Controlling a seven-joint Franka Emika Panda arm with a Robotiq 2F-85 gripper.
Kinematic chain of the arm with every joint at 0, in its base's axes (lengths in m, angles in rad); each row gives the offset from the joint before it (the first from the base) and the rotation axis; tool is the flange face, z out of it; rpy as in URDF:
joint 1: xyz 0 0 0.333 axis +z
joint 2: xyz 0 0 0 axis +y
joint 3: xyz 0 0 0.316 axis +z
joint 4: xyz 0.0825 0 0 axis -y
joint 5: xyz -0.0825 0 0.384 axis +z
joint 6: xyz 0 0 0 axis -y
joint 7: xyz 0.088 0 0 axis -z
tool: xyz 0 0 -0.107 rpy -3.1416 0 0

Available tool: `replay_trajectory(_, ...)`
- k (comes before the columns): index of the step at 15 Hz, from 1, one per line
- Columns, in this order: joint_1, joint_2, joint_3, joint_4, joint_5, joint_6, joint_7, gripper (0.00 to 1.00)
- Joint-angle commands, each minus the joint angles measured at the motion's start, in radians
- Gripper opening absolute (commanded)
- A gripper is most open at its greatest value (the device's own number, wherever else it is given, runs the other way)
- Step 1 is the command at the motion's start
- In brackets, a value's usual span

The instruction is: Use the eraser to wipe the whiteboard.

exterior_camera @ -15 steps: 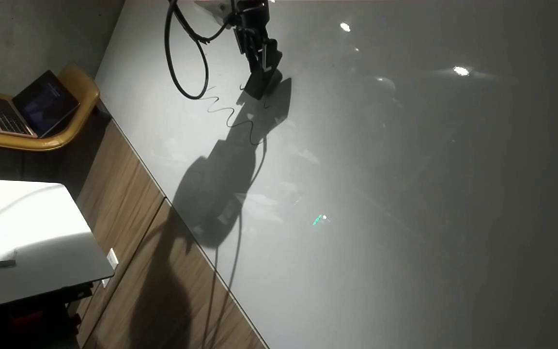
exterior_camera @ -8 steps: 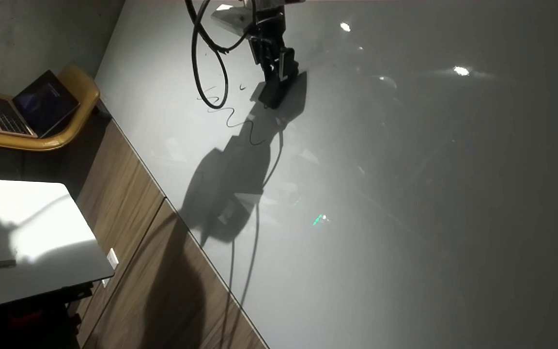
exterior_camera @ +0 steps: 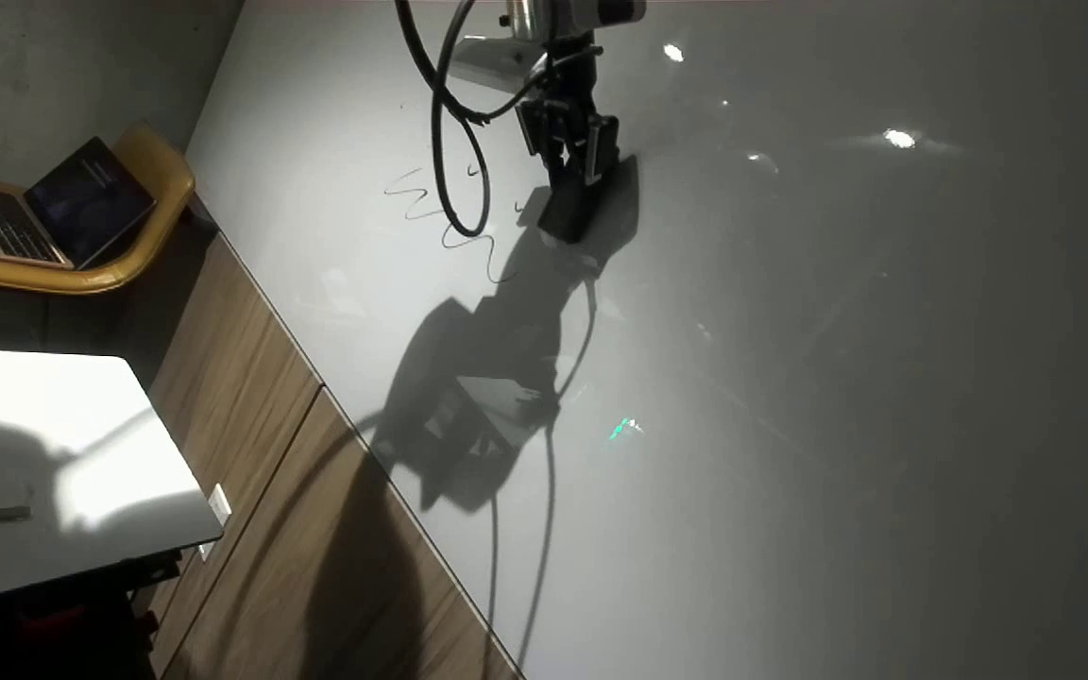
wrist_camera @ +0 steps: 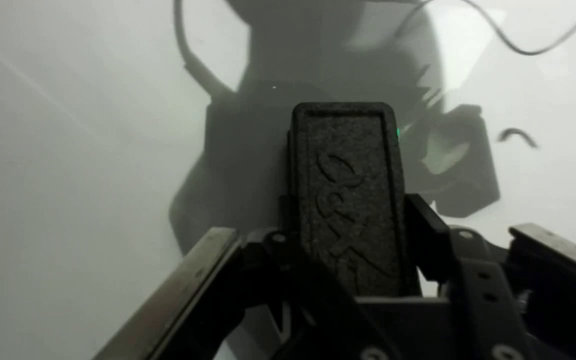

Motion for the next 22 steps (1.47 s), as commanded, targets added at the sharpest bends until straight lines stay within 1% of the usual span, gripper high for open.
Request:
replay_trajectory(1,-0.039,0.11,-0.074,0.107,0.034,0.025,-0.102,0.29)
replay_trajectory(3,-0.038,0.108,-0.085,0.094,0.046,0.023,-0.107,0.29)
replay_trajectory(5,-0.03,0.095,-0.072,0.072,0.043,0.018,-0.082,0.29)
replay_trajectory(7,-0.013,0.067,-0.052,0.057,0.037,-0.007,-0.049,0.29)
replay_trajectory(10,0.007,0.047,-0.004,0.043,0.024,-0.034,0.012,0.29)
replay_trajectory(12,0.021,0.046,0.039,0.041,0.013,-0.055,0.056,0.29)
replay_trajectory(15,0.05,0.05,0.131,0.038,-0.025,-0.068,0.157,0.29)
replay_trajectory(19,0.1,0.082,0.258,0.075,-0.077,-0.077,0.284,0.29)
replay_trajectory(22,0.138,0.125,0.34,0.122,-0.12,-0.087,0.361,0.29)
